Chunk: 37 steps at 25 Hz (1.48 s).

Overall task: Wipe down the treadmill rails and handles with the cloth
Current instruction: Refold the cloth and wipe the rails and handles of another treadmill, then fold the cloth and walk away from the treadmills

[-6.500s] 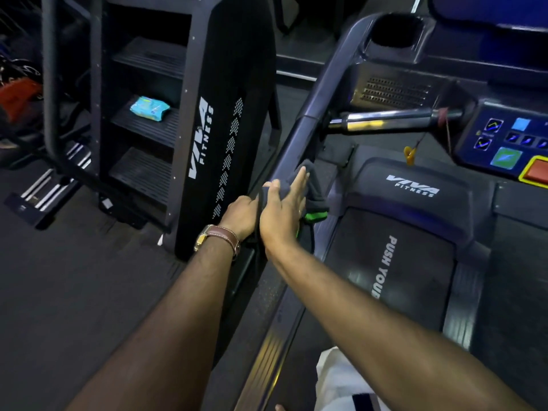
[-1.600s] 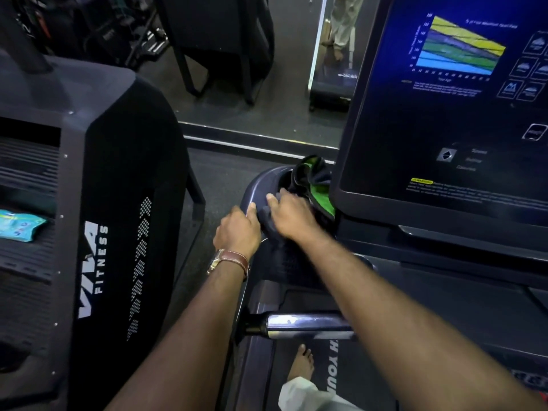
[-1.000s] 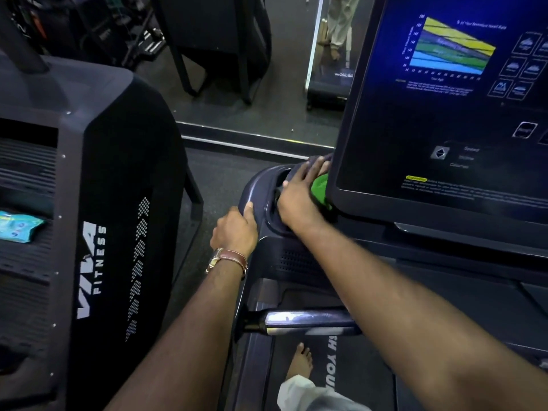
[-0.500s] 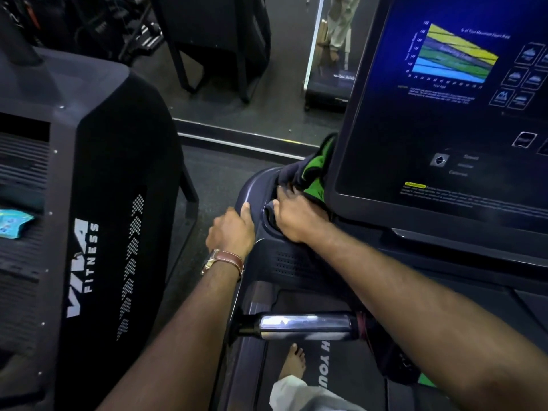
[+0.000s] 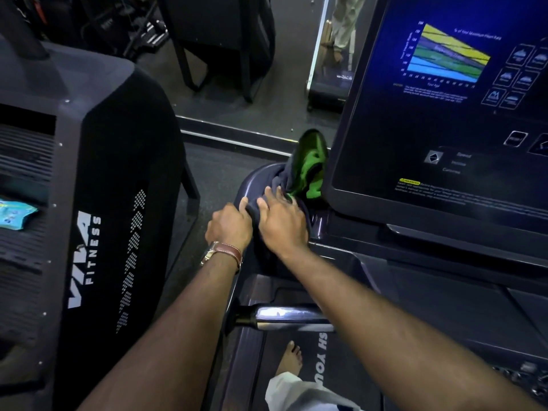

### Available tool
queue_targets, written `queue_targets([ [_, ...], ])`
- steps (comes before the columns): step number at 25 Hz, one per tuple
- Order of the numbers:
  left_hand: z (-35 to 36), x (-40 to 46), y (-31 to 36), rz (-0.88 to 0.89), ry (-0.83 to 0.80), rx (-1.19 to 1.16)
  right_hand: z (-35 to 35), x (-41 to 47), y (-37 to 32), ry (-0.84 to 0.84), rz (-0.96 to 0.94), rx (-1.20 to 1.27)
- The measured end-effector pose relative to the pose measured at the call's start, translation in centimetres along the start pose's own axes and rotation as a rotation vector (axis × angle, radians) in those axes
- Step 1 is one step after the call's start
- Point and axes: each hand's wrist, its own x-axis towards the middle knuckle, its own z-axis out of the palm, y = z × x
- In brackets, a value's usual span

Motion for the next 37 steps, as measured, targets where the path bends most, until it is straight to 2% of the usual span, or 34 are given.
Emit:
queue_targets([
  [3, 0.0, -0.3, 0.2, 0.015, 0.006, 0.006, -1.6, -1.0, 3.0, 0.019, -0.246, -0.365],
  [5, 0.0, -0.3, 0.0, 0.018, 0.018, 0.007, -3.2, 0.2, 3.4, -0.124, -0.298, -0.497],
  [6, 0.1, -0.3, -0.3, 0.018, 0.022, 0.005, -3.9, 1.1, 2.7, -0.230, -0.281, -0.528],
  [8, 0.0, -0.3, -0.5, 0.017, 0.018, -0.005, -4.2, 2.9, 1.2, -0.362, -0.131, -0.510],
  [9, 0.0, -0.4, -0.5, 0.009, 0.019, -0.011, -4.2, 3.2, 0.5, -0.365, -0.078, -0.506],
  [12, 0.1, -0.5, -0.6, 0.003, 0.027, -0.019, -2.9, 2.9, 0.0, -0.238, -0.125, -0.547],
  [13, 0.1, -0.5, -0.6, 0.001, 0.028, -0.022, -2.6, 3.0, 0.4, -0.226, -0.077, -0.496],
  [15, 0.1, -0.5, -0.4, 0.003, 0.051, -0.006, -2.5, 4.0, 0.9, -0.215, 0.098, -0.237],
  [18, 0.3, -0.5, -0.3, 0.001, 0.069, 0.008, -2.2, 4.1, 0.7, -0.234, 0.162, -0.094],
  [21, 0.4, -0.3, -0.4, -0.012, 0.083, -0.049, -2.5, 3.8, 1.0, -0.100, 0.228, 0.076],
  [24, 0.5, -0.4, -0.9, 0.017, 0.098, -0.269, -2.8, 2.9, 0.3, 0.139, 0.284, 0.468],
  [26, -0.4, -1.2, -1.8, 0.051, 0.070, -0.673, -3.0, 0.9, -2.1, 0.151, 0.273, 0.682],
  [28, -2.8, -3.6, -3.2, 0.009, -0.068, -1.247, -3.4, -1.2, -5.6, 0.013, 0.324, 1.021],
  [29, -3.9, -5.0, -4.4, 0.038, -0.150, -1.458, -4.0, -2.3, -7.7, -0.107, 0.337, 1.157],
  [30, -4.9, -6.3, -5.8, 0.081, -0.176, -1.560, -4.3, -3.3, -9.4, -0.251, 0.324, 1.253],
  [31, -5.8, -7.6, -7.3, 0.116, -0.147, -1.608, -4.6, -4.3, -11.2, -0.412, 0.322, 1.344],
  [34, -8.2, -11.3, -12.1, 0.072, -0.025, -1.650, -4.8, -6.3, -15.0, -0.955, 0.251, 1.572],
  [36, -10.1, -14.3, -15.7, 0.008, 0.186, -1.606, -4.2, -8.5, -17.8, -1.284, 0.081, 1.488],
  [37, -10.9, -16.1, -17.2, -0.014, 0.318, -1.615, -3.9, -9.8, -19.5, -1.365, -0.032, 1.402],
])
